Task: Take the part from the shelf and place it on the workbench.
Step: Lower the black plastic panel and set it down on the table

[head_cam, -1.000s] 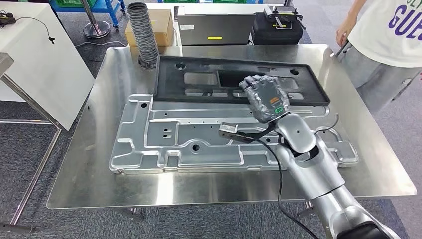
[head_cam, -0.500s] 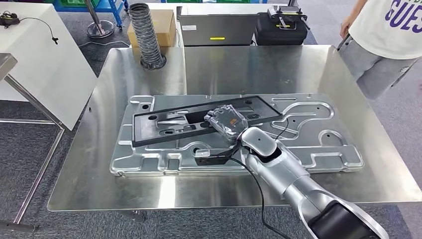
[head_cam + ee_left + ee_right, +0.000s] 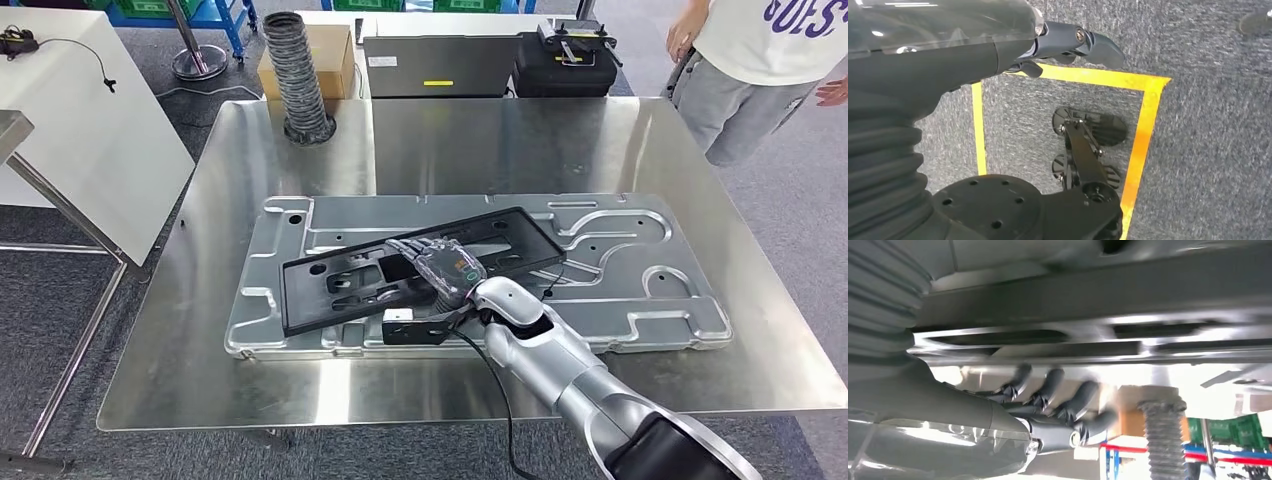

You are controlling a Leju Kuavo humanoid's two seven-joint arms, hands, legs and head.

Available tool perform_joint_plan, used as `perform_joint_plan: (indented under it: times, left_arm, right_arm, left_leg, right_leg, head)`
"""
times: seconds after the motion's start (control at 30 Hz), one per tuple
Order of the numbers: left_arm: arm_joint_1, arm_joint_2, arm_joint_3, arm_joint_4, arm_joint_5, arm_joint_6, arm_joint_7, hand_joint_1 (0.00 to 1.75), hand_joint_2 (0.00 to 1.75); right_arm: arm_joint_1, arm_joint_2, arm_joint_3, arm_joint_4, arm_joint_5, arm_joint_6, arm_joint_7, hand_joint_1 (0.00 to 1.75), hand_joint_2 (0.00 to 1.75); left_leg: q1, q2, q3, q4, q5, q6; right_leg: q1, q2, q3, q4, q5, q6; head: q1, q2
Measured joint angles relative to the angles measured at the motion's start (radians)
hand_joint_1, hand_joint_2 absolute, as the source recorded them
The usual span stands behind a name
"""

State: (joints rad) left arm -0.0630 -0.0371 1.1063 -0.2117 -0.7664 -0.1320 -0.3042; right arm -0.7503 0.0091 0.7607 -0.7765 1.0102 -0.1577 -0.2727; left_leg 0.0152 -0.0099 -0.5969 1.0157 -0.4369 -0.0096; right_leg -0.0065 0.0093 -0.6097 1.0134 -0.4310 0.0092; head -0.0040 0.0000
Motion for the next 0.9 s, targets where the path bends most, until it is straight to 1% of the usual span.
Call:
perform_joint_plan:
  times: [0.03, 0.07, 0.1, 0.13, 0.17, 0.2, 0.23, 0.27, 0.3, 0.33, 0.37, 0.4, 0.43, 0.47, 0.5, 0.57, 0.6, 0.63, 0.67, 0.7, 0.73, 0.77, 0.8, 0.83, 0.87, 0.9]
  left_arm:
    - [0.001, 0.000, 0.001, 0.000, 0.000, 0.000, 0.000, 0.00, 0.00]
    - [0.002, 0.000, 0.001, 0.000, 0.000, 0.000, 0.000, 0.00, 0.00]
    - [0.002, 0.000, 0.002, 0.000, -0.001, 0.000, 0.001, 0.00, 0.00]
    - [0.002, 0.000, 0.002, 0.000, -0.002, 0.000, 0.001, 0.00, 0.00]
    - [0.002, 0.001, 0.004, 0.000, -0.003, 0.000, 0.001, 0.00, 0.00]
    - [0.002, 0.001, 0.006, 0.000, -0.004, 0.000, 0.001, 0.00, 0.00]
    - [0.002, 0.001, 0.009, 0.000, -0.005, -0.002, 0.001, 0.00, 0.00]
    - [0.002, 0.002, 0.012, 0.000, -0.006, -0.004, 0.001, 0.00, 0.00]
    - [0.003, 0.002, 0.016, 0.000, -0.006, -0.007, 0.001, 0.00, 0.00]
    - [0.003, 0.001, 0.018, 0.000, -0.005, -0.010, 0.000, 0.00, 0.00]
    - [0.003, 0.000, 0.021, 0.000, -0.004, -0.014, -0.002, 0.00, 0.00]
    - [0.004, -0.002, 0.023, 0.000, -0.001, -0.017, -0.005, 0.00, 0.00]
    - [0.004, -0.004, 0.027, 0.001, 0.001, -0.019, -0.010, 0.00, 0.00]
    - [0.005, -0.005, 0.031, 0.001, 0.005, -0.020, -0.016, 0.00, 0.00]
    - [0.005, -0.005, 0.035, 0.001, 0.007, -0.021, -0.022, 0.00, 0.00]
    - [0.009, -0.004, 0.044, 0.000, 0.012, -0.021, -0.031, 0.00, 0.00]
    - [0.012, -0.004, 0.048, 0.000, 0.012, -0.021, -0.035, 0.00, 0.00]
    - [0.014, -0.004, 0.051, 0.000, 0.013, -0.021, -0.037, 0.00, 0.00]
    - [0.015, -0.004, 0.055, 0.000, 0.014, -0.020, -0.039, 0.00, 0.00]
    - [0.016, -0.004, 0.059, 0.000, 0.015, -0.019, -0.042, 0.00, 0.00]
    - [0.017, -0.004, 0.063, 0.000, 0.016, -0.019, -0.045, 0.00, 0.00]
    - [0.017, -0.004, 0.066, 0.000, 0.016, -0.018, -0.047, 0.00, 0.00]
    - [0.017, -0.004, 0.068, 0.000, 0.017, -0.017, -0.049, 0.00, 0.00]
    - [0.017, -0.004, 0.070, 0.000, 0.018, -0.017, -0.050, 0.00, 0.00]
    - [0.017, -0.004, 0.072, 0.000, 0.019, -0.017, -0.050, 0.00, 0.00]
    - [0.016, -0.004, 0.074, 0.000, 0.020, -0.016, -0.051, 0.00, 0.00]
  right_arm:
    - [0.001, 0.000, -0.006, -0.007, -0.036, 0.019, -0.008, 0.00, 0.00]
    - [0.001, -0.002, -0.015, -0.017, -0.079, 0.043, -0.018, 0.00, 0.00]
    - [0.002, -0.003, -0.027, -0.031, -0.129, 0.069, -0.030, 0.00, 0.00]
    - [0.004, -0.006, -0.040, -0.047, -0.182, 0.096, -0.042, 0.00, 0.00]
    - [0.009, -0.010, -0.055, -0.066, -0.243, 0.124, -0.056, 0.00, 0.00]
    - [0.016, -0.014, -0.073, -0.089, -0.309, 0.150, -0.072, 0.00, 0.00]
    - [0.028, -0.021, -0.092, -0.116, -0.380, 0.174, -0.090, 0.00, 0.00]
    - [0.041, -0.029, -0.114, -0.149, -0.452, 0.195, -0.109, 0.00, 0.00]
    - [0.053, -0.037, -0.136, -0.184, -0.523, 0.212, -0.130, 0.00, 0.00]
    - [0.064, -0.045, -0.161, -0.222, -0.594, 0.222, -0.156, 0.00, 0.00]
    - [0.076, -0.053, -0.187, -0.261, -0.663, 0.228, -0.185, 0.00, 0.00]
    - [0.091, -0.059, -0.216, -0.304, -0.734, 0.231, -0.220, 0.00, 0.00]
    - [0.111, -0.065, -0.249, -0.351, -0.804, 0.231, -0.256, 0.00, 0.00]
    - [0.136, -0.072, -0.281, -0.401, -0.867, 0.230, -0.288, 0.00, 0.00]
    - [0.166, -0.077, -0.315, -0.456, -0.928, 0.230, -0.316, 0.00, 0.00]
    - [0.230, -0.091, -0.383, -0.572, -1.037, 0.234, -0.355, 0.00, 0.00]
    - [0.259, -0.097, -0.416, -0.628, -1.079, 0.236, -0.366, 0.00, 0.00]
    - [0.286, -0.104, -0.447, -0.679, -1.107, 0.235, -0.373, 0.00, 0.00]
    - [0.313, -0.109, -0.474, -0.725, -1.122, 0.226, -0.379, 0.00, 0.00]
    - [0.343, -0.112, -0.500, -0.771, -1.126, 0.206, -0.388, 0.00, 0.44]
    - [0.374, -0.113, -0.527, -0.817, -1.120, 0.178, -0.398, 0.00, 0.87]
    - [0.406, -0.114, -0.556, -0.865, -1.111, 0.144, -0.407, 0.00, 1.31]
    - [0.436, -0.113, -0.585, -0.912, -1.102, 0.114, -0.415, 0.00, 1.75]
    - [0.461, -0.113, -0.613, -0.954, -1.098, 0.095, -0.420, 0.00, 1.75]
    - [0.485, -0.112, -0.637, -0.991, -1.100, 0.088, -0.423, 0.00, 1.75]
    - [0.507, -0.112, -0.658, -1.021, -1.105, 0.090, -0.424, 0.00, 1.31]
  left_leg:
    - [0.000, 0.001, 0.000, -0.002, 0.002, 0.007]
    - [0.000, 0.002, 0.001, -0.003, 0.004, 0.014]
    - [0.001, 0.003, 0.001, -0.005, 0.006, 0.020]
    - [0.000, 0.004, 0.001, -0.005, 0.006, 0.024]
    - [-0.001, 0.005, 0.000, -0.005, 0.006, 0.026]
    - [-0.003, 0.005, 0.000, -0.005, 0.005, 0.028]
    - [-0.005, 0.005, 0.000, -0.004, 0.005, 0.030]
    - [-0.007, 0.003, 0.001, -0.004, 0.004, 0.030]
    - [-0.009, 0.002, 0.002, -0.003, 0.004, 0.031]
    - [-0.011, 0.001, 0.003, -0.002, 0.003, 0.032]
    - [-0.015, 0.001, 0.004, -0.001, 0.001, 0.031]
    - [-0.016, 0.001, 0.004, -0.001, 0.000, 0.029]
    - [-0.017, 0.001, 0.004, -0.001, -0.001, 0.026]
    - [-0.016, 0.001, 0.004, -0.001, -0.001, 0.022]
    - [-0.015, 0.000, 0.005, -0.003, -0.002, 0.018]
    - [-0.015, 0.002, 0.005, 0.006, -0.014, 0.007]
    - [-0.015, 0.002, -0.004, 0.031, -0.032, 0.002]
    - [-0.012, 0.003, -0.021, 0.075, -0.060, -0.004]
    - [-0.009, 0.004, -0.048, 0.136, -0.093, -0.009]
    - [-0.005, 0.004, -0.077, 0.201, -0.122, -0.013]
    - [-0.002, 0.004, -0.099, 0.248, -0.138, -0.017]
    - [0.000, 0.004, -0.106, 0.263, -0.134, -0.020]
    - [0.003, 0.005, -0.092, 0.237, -0.111, -0.023]
    - [0.005, 0.005, -0.060, 0.177, -0.076, -0.023]
    - [0.007, 0.005, -0.023, 0.107, -0.049, -0.023]
    - [0.006, 0.004, 0.008, 0.048, -0.030, -0.019]
  right_leg:
    - [-0.002, 0.000, 0.000, 0.003, -0.003, 0.005]
    - [-0.004, -0.001, -0.006, 0.018, -0.016, 0.010]
    - [-0.005, -0.002, -0.021, 0.054, -0.039, 0.014]
    - [-0.006, -0.004, -0.046, 0.111, -0.072, 0.018]
    - [-0.006, -0.004, -0.078, 0.183, -0.107, 0.020]
    - [-0.006, -0.004, -0.109, 0.250, -0.133, 0.020]
    - [-0.006, -0.004, -0.127, 0.289, -0.142, 0.019]
    - [-0.005, -0.004, -0.127, 0.290, -0.131, 0.016]
    - [-0.003, -0.004, -0.109, 0.250, -0.103, 0.011]
    - [0.000, -0.004, -0.075, 0.180, -0.067, 0.002]
    - [0.004, -0.006, -0.040, 0.107, -0.039, -0.008]
    - [0.009, -0.008, -0.013, 0.051, -0.019, -0.016]
    - [0.013, -0.009, 0.002, 0.017, -0.011, -0.021]
    - [0.016, -0.011, 0.006, 0.006, -0.013, -0.024]
    - [0.015, -0.012, 0.008, 0.001, -0.011, -0.024]
    - [0.009, -0.014, 0.017, -0.012, -0.007, -0.026]
    - [0.005, -0.015, 0.023, -0.020, -0.005, -0.029]
    - [0.002, -0.015, 0.028, -0.025, -0.003, -0.031]
    - [0.002, -0.015, 0.030, -0.026, -0.004, -0.033]
    - [0.002, -0.015, 0.031, -0.026, -0.005, -0.035]
    - [0.002, -0.015, 0.032, -0.025, -0.007, -0.035]
    - [0.002, -0.015, 0.032, -0.023, -0.009, -0.033]
    - [0.001, -0.015, 0.032, -0.020, -0.011, -0.031]
    - [-0.001, -0.014, 0.034, -0.017, -0.015, -0.028]
    - [-0.001, -0.013, 0.035, -0.013, -0.018, -0.024]
    - [0.000, -0.012, 0.036, -0.009, -0.022, -0.019]
  head:
    - [0.000, 0.000]
    - [0.001, 0.000]
    - [0.003, 0.000]
    - [0.004, 0.000]
    - [0.005, 0.000]
    - [0.006, 0.000]
    - [0.006, 0.000]
    - [0.006, 0.000]
    - [0.006, 0.000]
    - [0.006, 0.000]
    - [0.005, 0.000]
    - [0.005, 0.000]
    - [0.004, 0.000]
    - [0.005, 0.000]
    - [0.005, 0.000]
    - [0.004, 0.000]
    - [0.002, 0.000]
    - [0.000, 0.000]
    - [-0.002, 0.000]
    - [-0.002, 0.000]
    - [-0.002, 0.000]
    - [-0.002, 0.000]
    - [-0.003, 0.000]
    - [-0.003, 0.000]
    - [-0.002, 0.000]
    - [-0.002, 0.000]
